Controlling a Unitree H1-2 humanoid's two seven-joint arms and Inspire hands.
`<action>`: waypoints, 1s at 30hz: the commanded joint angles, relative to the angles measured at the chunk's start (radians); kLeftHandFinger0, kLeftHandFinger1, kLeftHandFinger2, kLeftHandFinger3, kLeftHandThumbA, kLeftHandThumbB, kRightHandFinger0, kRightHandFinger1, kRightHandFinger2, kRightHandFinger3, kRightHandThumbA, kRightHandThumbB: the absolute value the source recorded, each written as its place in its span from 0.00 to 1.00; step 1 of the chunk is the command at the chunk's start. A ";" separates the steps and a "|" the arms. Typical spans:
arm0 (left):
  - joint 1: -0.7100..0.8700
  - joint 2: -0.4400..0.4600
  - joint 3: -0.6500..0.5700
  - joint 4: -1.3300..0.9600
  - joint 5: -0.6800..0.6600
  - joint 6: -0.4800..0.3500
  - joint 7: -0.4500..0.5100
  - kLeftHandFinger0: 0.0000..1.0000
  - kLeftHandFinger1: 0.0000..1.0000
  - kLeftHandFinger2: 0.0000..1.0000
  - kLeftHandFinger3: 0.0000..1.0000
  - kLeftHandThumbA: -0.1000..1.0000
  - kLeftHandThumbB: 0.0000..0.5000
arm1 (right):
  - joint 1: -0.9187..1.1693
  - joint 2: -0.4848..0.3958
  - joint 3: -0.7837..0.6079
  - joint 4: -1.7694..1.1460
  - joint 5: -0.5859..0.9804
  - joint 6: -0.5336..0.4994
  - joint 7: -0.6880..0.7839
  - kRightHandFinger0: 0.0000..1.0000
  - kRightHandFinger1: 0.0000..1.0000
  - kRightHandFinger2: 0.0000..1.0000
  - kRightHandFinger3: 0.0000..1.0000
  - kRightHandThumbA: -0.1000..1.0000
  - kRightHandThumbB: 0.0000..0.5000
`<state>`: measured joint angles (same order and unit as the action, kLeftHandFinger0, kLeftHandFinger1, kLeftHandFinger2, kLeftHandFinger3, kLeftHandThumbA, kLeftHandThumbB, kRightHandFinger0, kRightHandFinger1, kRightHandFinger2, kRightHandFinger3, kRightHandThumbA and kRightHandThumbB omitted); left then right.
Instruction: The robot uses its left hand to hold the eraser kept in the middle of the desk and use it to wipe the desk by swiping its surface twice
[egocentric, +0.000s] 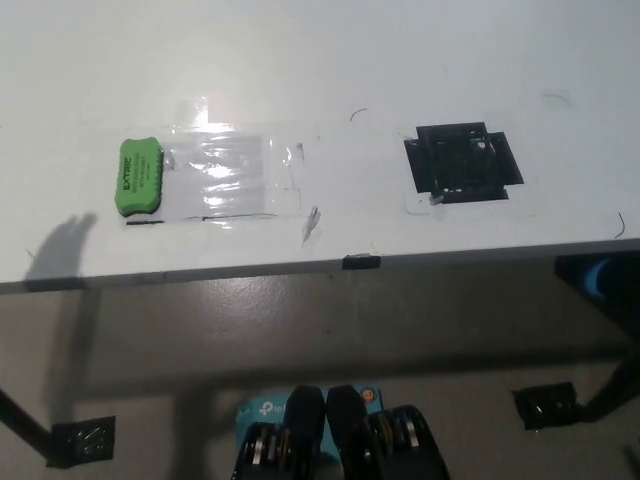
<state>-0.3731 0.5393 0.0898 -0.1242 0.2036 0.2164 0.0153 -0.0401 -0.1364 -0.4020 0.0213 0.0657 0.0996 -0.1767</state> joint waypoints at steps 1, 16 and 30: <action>-0.152 0.121 -0.147 0.212 0.271 -0.064 0.001 1.00 1.00 1.00 1.00 1.00 0.34 | -0.015 -0.025 0.004 -0.045 -0.014 0.008 -0.013 1.00 1.00 1.00 1.00 1.00 0.30; -0.446 0.216 -0.604 0.553 0.703 -0.165 0.055 1.00 1.00 1.00 1.00 1.00 0.67 | -0.010 -0.022 0.004 -0.037 0.000 0.002 -0.007 1.00 1.00 1.00 1.00 1.00 0.29; -0.566 0.195 -0.685 0.552 0.729 -0.091 -0.031 1.00 1.00 1.00 1.00 1.00 0.74 | 0.001 -0.028 0.004 -0.039 0.017 -0.011 0.011 1.00 1.00 1.00 1.00 1.00 0.35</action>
<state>-0.8312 0.6724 -0.5840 0.4361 0.7828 0.1608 -0.0124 -0.0323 -0.1361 -0.3956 0.0220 0.0657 0.1011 -0.1753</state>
